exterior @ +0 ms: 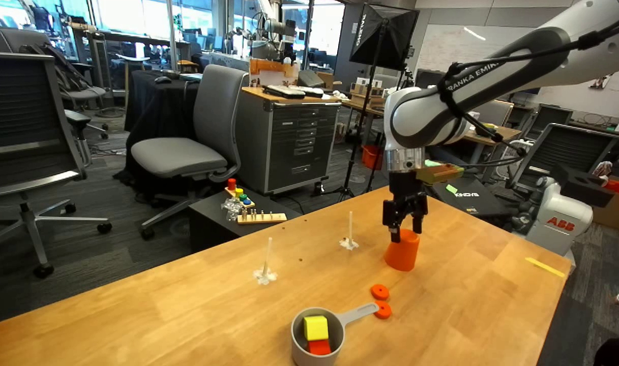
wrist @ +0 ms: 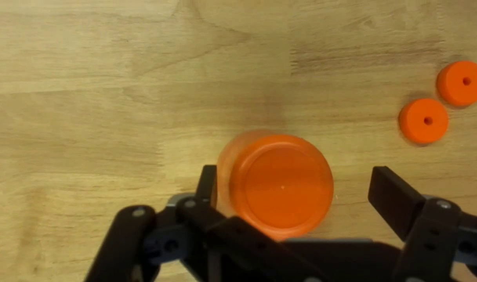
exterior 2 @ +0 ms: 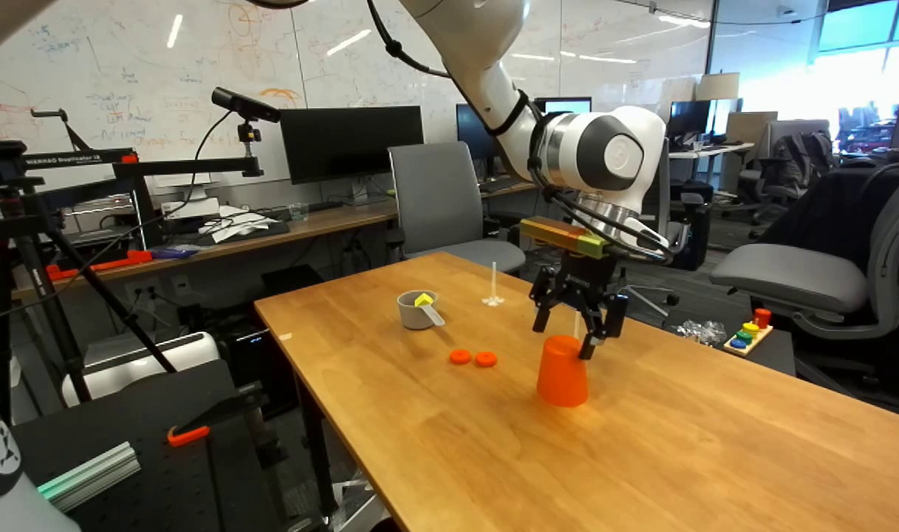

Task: Get the orange, yellow and green blocks from the table and put them in the gray pot

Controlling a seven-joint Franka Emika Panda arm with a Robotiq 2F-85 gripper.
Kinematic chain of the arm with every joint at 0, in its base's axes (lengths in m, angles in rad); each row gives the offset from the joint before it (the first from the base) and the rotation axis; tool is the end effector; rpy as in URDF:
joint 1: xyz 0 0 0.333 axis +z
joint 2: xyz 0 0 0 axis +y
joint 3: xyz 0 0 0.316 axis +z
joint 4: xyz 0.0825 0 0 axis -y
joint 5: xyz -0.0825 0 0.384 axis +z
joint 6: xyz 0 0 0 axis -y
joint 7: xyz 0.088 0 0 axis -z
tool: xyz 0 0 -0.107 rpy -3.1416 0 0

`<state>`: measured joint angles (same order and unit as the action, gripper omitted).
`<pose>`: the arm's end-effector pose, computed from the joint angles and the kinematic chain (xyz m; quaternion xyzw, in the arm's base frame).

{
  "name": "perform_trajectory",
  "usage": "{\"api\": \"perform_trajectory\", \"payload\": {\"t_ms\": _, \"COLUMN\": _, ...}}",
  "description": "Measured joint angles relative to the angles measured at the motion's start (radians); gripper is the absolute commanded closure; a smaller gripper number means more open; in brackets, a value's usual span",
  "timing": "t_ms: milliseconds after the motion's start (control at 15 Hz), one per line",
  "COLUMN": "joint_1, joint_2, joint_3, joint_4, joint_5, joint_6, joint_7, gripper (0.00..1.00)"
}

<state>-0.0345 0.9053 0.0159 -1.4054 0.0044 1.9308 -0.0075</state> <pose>0.6806 -0.0140 0.1333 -0.9820 0.0084 0.1886 0.0110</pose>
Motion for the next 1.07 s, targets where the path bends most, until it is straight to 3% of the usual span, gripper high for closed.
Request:
{"api": "perform_trajectory", "payload": {"t_ms": 67, "joint_1": -0.003, "joint_2": 0.003, "joint_3": 0.000, "joint_4": 0.000, "joint_5": 0.006, "joint_6": -0.001, "joint_7": 0.002, "gripper": 0.26}}
{"api": "perform_trajectory", "payload": {"t_ms": 333, "joint_1": -0.018, "joint_2": 0.008, "joint_3": -0.002, "joint_4": 0.000, "joint_5": 0.018, "joint_6": -0.001, "joint_7": 0.004, "gripper": 0.58}}
{"api": "perform_trajectory", "payload": {"t_ms": 1067, "joint_1": -0.032, "joint_2": -0.037, "joint_3": 0.001, "joint_4": 0.021, "joint_5": 0.025, "joint_6": -0.004, "joint_7": 0.004, "gripper": 0.58}}
